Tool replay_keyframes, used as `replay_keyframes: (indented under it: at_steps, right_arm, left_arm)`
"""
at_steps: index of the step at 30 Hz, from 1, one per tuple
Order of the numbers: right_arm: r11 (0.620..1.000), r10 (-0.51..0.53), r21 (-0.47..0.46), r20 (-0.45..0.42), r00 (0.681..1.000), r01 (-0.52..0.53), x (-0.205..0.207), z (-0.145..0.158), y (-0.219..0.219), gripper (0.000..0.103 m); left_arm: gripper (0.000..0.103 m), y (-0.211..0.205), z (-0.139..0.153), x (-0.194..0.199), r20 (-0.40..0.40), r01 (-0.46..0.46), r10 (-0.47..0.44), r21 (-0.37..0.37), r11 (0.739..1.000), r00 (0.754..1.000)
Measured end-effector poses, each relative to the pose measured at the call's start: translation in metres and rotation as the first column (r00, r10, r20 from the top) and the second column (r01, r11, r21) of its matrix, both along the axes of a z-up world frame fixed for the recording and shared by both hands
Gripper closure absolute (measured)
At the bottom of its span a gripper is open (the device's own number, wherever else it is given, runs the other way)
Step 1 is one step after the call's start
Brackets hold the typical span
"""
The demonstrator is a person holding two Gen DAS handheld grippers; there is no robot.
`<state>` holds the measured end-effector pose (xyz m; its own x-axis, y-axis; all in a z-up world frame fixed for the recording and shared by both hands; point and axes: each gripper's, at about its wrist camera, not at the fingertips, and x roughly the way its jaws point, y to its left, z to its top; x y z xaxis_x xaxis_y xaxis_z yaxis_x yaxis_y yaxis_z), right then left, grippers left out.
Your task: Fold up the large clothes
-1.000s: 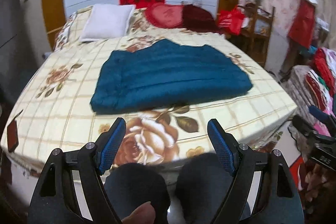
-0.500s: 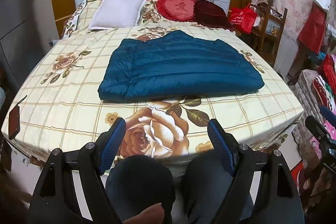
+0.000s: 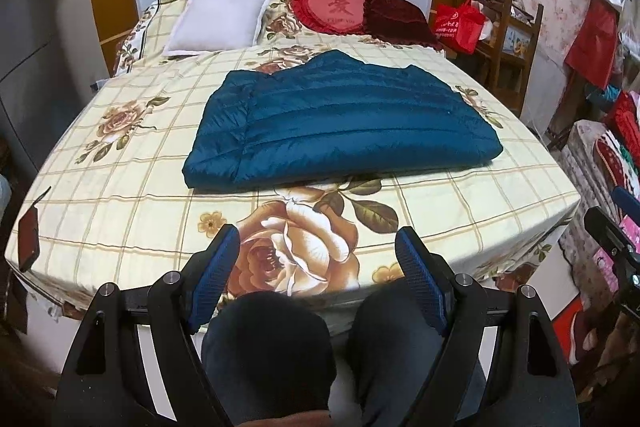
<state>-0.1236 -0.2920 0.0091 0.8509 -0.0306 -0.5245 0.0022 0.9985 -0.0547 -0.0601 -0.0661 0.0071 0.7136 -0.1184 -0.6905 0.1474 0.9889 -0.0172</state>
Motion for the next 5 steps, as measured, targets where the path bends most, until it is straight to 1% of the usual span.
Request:
replay_keyframes:
  at_steps: [5]
  right_arm:
    - [1.0,-0.002,0.004,-0.002,1.0,0.002,0.0013,-0.0007,-0.0002,0.007]
  left_arm:
    - [0.023,-0.0005,-0.0009,-0.0029,0.017,-0.008,0.008,0.013,1.0,1.0]
